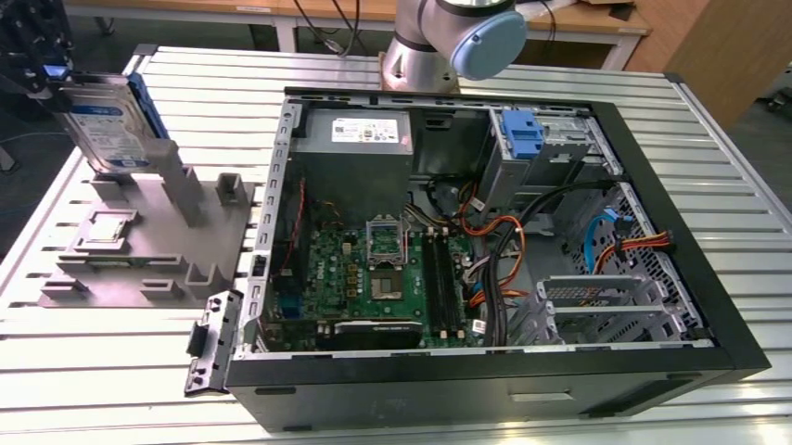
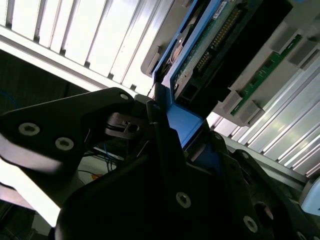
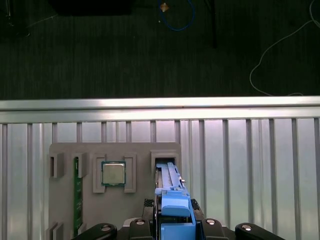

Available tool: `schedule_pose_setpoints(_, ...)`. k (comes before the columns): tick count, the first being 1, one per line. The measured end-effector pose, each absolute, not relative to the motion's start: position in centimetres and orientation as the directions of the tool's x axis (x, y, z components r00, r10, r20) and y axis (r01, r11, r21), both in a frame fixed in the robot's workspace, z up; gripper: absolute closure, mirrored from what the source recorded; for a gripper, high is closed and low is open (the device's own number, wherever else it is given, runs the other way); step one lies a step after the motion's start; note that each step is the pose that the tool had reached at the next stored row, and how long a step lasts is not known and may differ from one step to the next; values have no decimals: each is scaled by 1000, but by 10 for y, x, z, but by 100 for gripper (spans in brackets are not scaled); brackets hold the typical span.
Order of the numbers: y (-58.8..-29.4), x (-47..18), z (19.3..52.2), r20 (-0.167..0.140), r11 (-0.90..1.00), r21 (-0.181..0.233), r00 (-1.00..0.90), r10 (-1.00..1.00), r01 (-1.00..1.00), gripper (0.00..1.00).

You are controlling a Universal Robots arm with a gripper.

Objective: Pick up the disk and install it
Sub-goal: 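Pick up the disk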

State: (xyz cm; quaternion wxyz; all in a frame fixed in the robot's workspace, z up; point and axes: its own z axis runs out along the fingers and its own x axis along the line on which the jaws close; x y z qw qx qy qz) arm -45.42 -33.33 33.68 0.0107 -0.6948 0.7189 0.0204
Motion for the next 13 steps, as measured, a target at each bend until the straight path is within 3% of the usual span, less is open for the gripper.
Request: schedule_pose_setpoints(13,-333,-454,341,-44,34,15,-34,-998,-999,63)
